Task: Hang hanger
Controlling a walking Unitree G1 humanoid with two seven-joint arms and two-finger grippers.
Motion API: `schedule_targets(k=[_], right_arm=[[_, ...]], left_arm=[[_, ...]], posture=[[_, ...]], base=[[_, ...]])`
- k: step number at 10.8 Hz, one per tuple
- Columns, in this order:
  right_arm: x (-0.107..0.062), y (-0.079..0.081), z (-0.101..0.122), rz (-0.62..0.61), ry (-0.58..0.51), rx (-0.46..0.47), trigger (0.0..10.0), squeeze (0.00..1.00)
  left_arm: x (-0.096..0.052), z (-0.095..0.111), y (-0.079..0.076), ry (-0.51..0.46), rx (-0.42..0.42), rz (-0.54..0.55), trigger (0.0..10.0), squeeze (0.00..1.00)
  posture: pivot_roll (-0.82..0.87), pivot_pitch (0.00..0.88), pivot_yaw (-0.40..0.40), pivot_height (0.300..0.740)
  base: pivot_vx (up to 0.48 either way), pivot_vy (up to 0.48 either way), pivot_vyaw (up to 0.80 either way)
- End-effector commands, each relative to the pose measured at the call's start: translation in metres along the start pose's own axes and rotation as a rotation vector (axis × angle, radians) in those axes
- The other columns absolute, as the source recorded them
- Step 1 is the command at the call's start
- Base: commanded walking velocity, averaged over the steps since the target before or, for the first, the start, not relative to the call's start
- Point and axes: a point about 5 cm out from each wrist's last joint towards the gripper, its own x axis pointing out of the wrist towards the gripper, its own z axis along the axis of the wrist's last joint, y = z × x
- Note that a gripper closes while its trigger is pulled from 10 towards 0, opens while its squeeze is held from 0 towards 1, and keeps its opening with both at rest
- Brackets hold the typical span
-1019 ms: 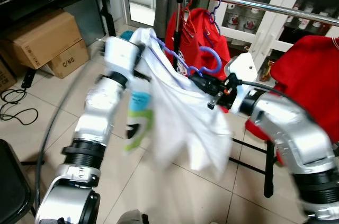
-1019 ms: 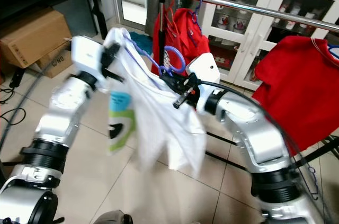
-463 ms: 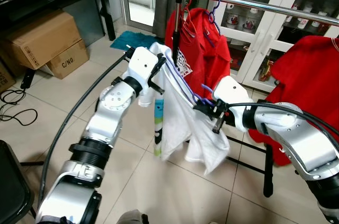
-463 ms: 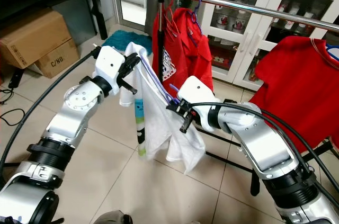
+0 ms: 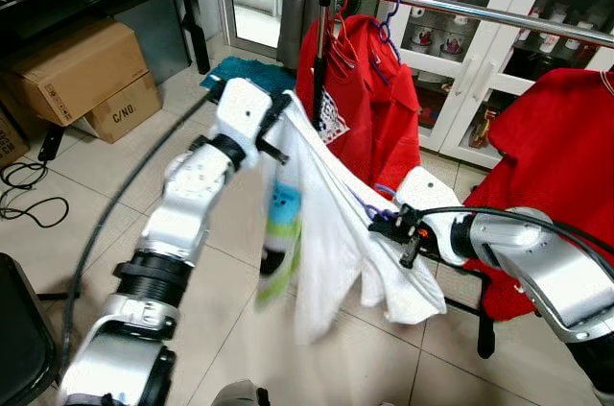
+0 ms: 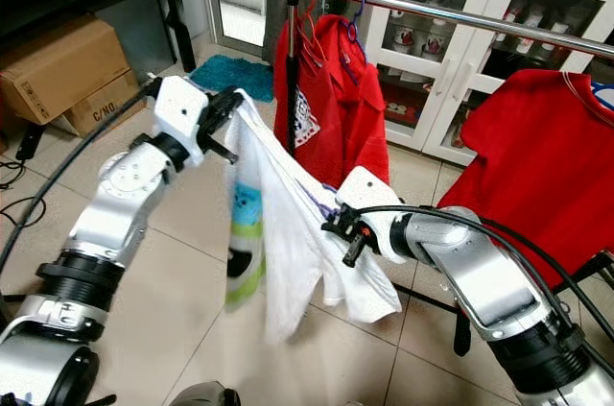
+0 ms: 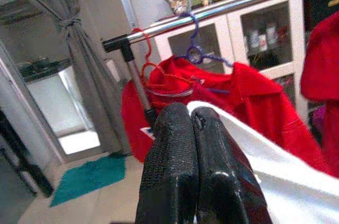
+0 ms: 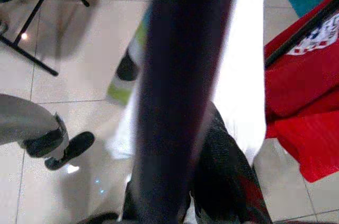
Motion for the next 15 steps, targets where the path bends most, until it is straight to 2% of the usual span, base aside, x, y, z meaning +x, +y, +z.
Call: schedule_targets(k=[1, 2, 3, 4, 5, 6, 7, 8, 9, 11, 12, 13, 15], right_arm=[[-0.005, -0.005, -0.007, -0.014, -0.007, 0.060, 0.0, 0.00], [-0.018, -0.002, 0.009, 0.086, -0.196, 0.057, 0.0, 0.00], [-0.032, 0.009, 0.012, 0.214, -0.261, 0.042, 0.0, 0.00], [-0.040, 0.020, 0.006, 0.315, -0.225, 0.032, 0.0, 0.00], [-0.042, 0.029, 0.001, 0.376, -0.206, 0.032, 0.0, 0.00], [-0.043, 0.035, 0.000, 0.410, -0.246, 0.052, 0.0, 0.00], [-0.040, 0.033, 0.004, 0.374, -0.294, 0.068, 0.0, 0.00], [-0.025, 0.010, 0.019, 0.115, -0.422, 0.162, 0.0, 0.00], [-0.022, 0.004, 0.021, 0.049, -0.438, 0.196, 0.0, 0.00], [-0.013, -0.020, 0.015, -0.247, -0.457, 0.425, 0.0, 0.00], [-0.012, -0.025, 0.016, -0.302, -0.494, 0.488, 0.0, 0.00], [-0.008, -0.032, 0.024, -0.380, -0.582, 0.565, 0.0, 0.00], [-0.004, -0.040, 0.030, -0.468, -0.632, 0.620, 0.0, 0.00]], left_arm=[[-0.004, 0.010, 0.026, -0.031, 0.050, 0.092, 0.0, 0.00], [-0.014, 0.006, 0.055, 0.017, 0.088, 0.211, 0.0, 0.00], [-0.020, 0.007, 0.081, 0.036, 0.110, 0.295, 0.0, 0.00], [-0.025, 0.012, 0.102, 0.037, 0.113, 0.348, 0.0, 0.00], [-0.025, 0.017, 0.115, 0.020, 0.081, 0.384, 0.0, 0.00], [-0.021, 0.025, 0.126, 0.000, 0.049, 0.395, 0.0, 0.00], [-0.018, 0.024, 0.126, 0.003, 0.022, 0.381, 0.0, 0.00], [-0.006, 0.010, 0.099, 0.021, -0.049, 0.247, 0.0, 0.00], [-0.004, 0.006, 0.090, 0.021, -0.062, 0.217, 0.0, 0.00], [-0.001, -0.008, 0.040, -0.019, -0.233, 0.100, 0.0, 0.00], [-0.003, -0.012, 0.023, -0.012, -0.271, 0.041, 0.0, 0.00], [-0.006, -0.024, -0.012, 0.053, -0.305, -0.093, 0.0, 0.00], [-0.007, -0.031, -0.040, 0.090, -0.336, -0.178, 0.0, 0.00]], posture=[[0.00, 0.000, -0.024, 0.740], [0.00, 0.000, -0.023, 0.740], [0.01, 0.000, -0.022, 0.740], [0.00, 0.000, -0.016, 0.740], [0.00, 0.000, -0.015, 0.740], [0.00, 0.000, -0.011, 0.740], [0.00, 0.000, -0.005, 0.740], [0.00, 0.000, 0.008, 0.740], [0.00, 0.000, 0.008, 0.740], [0.01, 0.000, 0.012, 0.740], [0.01, 0.000, 0.009, 0.740], [0.02, 0.000, 0.003, 0.740], [0.02, 0.000, 0.011, 0.740]], base=[[0.000, 0.000, 0.00], [0.000, 0.000, 0.00], [0.000, 0.000, 0.00], [0.000, 0.000, 0.00], [0.000, 0.000, 0.00], [0.000, 0.000, 0.00], [0.000, 0.000, 0.00], [0.000, 0.000, 0.00], [0.000, 0.000, 0.00], [0.000, 0.000, 0.00], [0.000, 0.000, 0.00], [0.000, 0.000, 0.00], [0.000, 0.000, 0.00]])
